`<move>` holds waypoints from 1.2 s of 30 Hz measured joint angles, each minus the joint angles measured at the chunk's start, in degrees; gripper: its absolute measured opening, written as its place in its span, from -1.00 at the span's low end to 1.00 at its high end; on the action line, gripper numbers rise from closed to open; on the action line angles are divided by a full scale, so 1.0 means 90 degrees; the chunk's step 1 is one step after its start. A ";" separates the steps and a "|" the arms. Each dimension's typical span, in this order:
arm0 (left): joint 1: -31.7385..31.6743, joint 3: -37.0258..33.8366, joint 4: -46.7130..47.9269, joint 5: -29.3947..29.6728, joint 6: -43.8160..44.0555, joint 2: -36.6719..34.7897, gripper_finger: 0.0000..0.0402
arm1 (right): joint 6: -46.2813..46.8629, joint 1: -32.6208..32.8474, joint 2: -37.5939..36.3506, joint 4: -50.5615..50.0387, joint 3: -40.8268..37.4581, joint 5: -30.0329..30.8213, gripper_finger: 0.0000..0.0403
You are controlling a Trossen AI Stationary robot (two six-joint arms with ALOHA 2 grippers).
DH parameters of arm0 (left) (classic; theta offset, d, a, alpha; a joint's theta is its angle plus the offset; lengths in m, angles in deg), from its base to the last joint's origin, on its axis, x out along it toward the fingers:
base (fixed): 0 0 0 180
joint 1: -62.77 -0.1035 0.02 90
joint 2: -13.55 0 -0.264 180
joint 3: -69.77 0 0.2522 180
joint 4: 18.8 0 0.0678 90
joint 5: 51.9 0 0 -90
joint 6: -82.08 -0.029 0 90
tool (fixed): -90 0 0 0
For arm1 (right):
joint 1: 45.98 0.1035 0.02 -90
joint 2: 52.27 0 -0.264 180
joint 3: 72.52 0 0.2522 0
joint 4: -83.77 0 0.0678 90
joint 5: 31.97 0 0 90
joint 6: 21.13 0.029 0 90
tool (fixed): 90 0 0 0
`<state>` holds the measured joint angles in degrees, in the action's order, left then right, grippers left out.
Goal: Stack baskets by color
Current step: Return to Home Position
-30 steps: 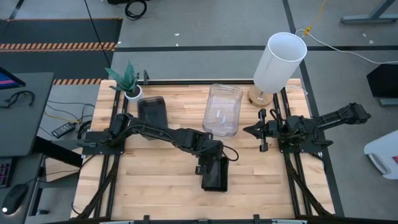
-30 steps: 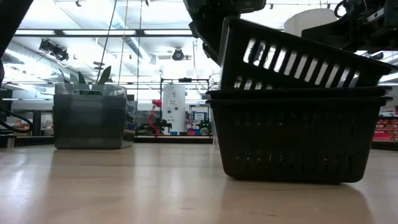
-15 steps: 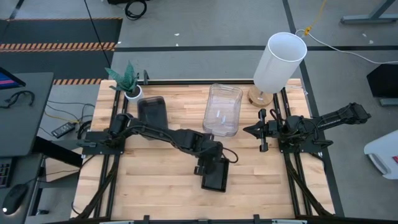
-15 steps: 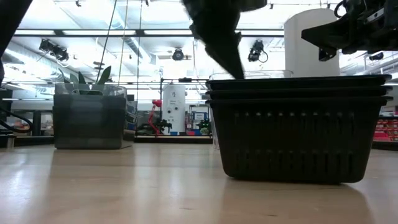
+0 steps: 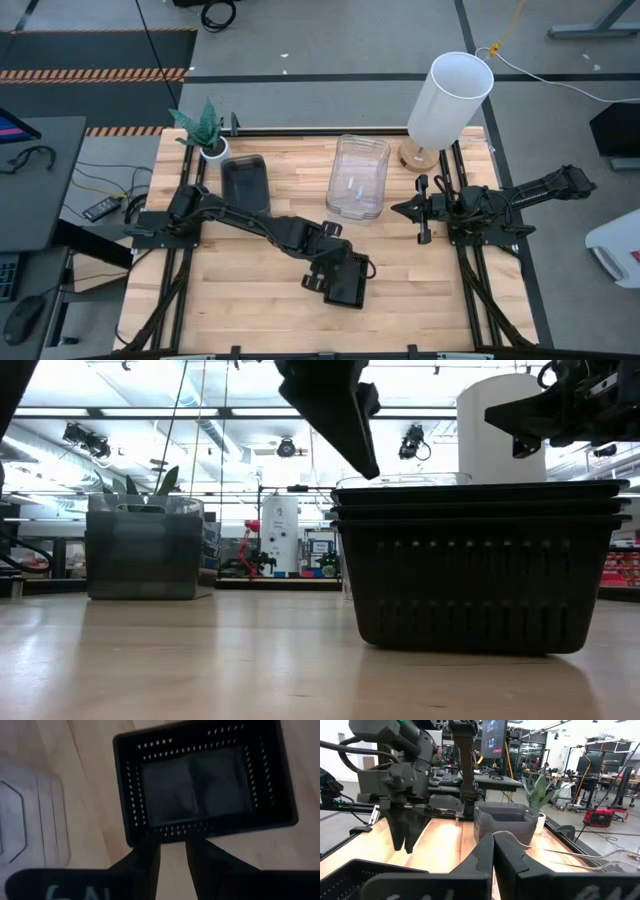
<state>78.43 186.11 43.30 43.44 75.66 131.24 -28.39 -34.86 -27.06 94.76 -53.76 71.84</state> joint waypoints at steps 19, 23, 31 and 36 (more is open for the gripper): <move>0.0338 -0.0591 0.0531 0.0489 -0.0044 -0.0164 -0.81 | 0.0001 0.0000 0.0001 0.0002 0.0000 0.0000 -0.92; 0.0389 -0.1491 -0.0116 0.0651 0.0132 -0.0702 -0.86 | 0.0002 0.0000 0.0000 0.0013 0.0000 0.0000 -0.92; 0.0386 -0.2983 -0.1286 0.0810 0.0539 -0.2235 -0.94 | 0.0000 -0.0002 0.0000 0.0005 0.0000 0.0000 -0.92; 0.0381 -0.3829 -0.1587 0.1118 0.0714 -0.3141 -0.94 | 0.0000 0.0000 0.0002 0.0010 0.0000 0.0000 -0.92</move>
<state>81.86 151.65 29.02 53.50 82.08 102.97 -28.39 -34.86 -27.04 94.85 -53.76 71.84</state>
